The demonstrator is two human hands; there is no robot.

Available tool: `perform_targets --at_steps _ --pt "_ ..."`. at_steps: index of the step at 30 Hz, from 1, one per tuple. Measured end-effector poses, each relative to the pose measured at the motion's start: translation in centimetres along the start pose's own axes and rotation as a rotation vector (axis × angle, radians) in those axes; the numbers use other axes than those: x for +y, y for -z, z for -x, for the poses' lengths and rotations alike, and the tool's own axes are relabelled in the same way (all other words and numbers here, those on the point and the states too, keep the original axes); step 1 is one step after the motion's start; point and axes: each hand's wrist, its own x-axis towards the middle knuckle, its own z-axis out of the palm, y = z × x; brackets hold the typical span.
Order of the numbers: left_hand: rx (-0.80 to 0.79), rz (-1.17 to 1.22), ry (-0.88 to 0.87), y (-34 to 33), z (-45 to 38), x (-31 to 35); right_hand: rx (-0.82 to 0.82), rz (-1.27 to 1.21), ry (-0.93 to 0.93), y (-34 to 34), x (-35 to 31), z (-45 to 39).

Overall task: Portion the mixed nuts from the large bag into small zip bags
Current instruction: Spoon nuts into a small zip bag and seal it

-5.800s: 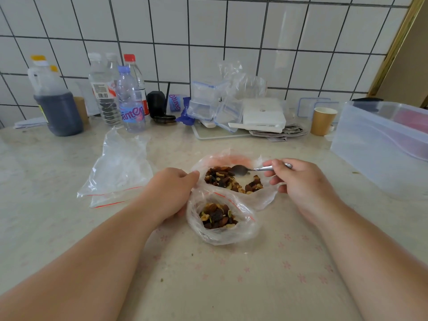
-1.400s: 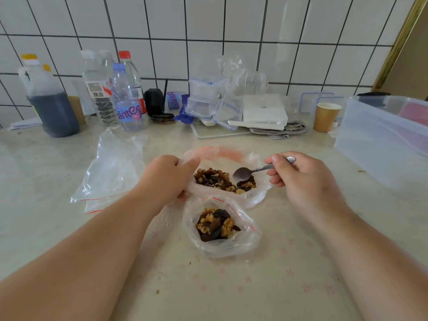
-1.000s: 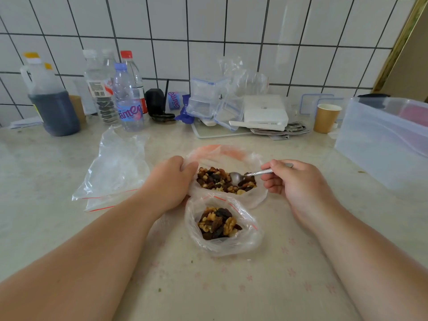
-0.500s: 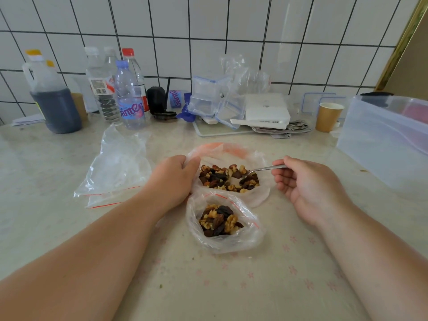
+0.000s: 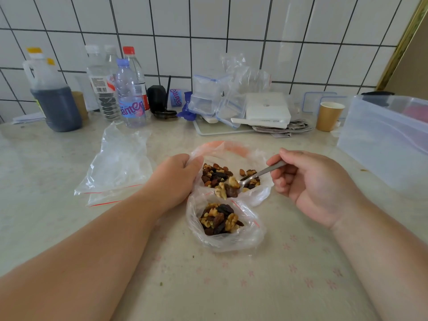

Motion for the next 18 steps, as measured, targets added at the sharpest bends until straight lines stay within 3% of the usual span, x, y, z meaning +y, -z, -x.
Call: perform_targets --at_steps 8,12,18 --pt "0.018 -0.055 0.001 -0.2 -0.2 -0.1 -0.4 0.507 0.409 -0.1 -0.2 2.0" --pt "0.025 -0.067 0.012 -0.2 -0.1 0.1 -0.408 0.522 0.43 0.0 -0.2 2.0" --pt "0.036 -0.15 0.031 0.6 0.6 1.2 -0.28 0.255 0.424 0.5 -0.7 1.5"
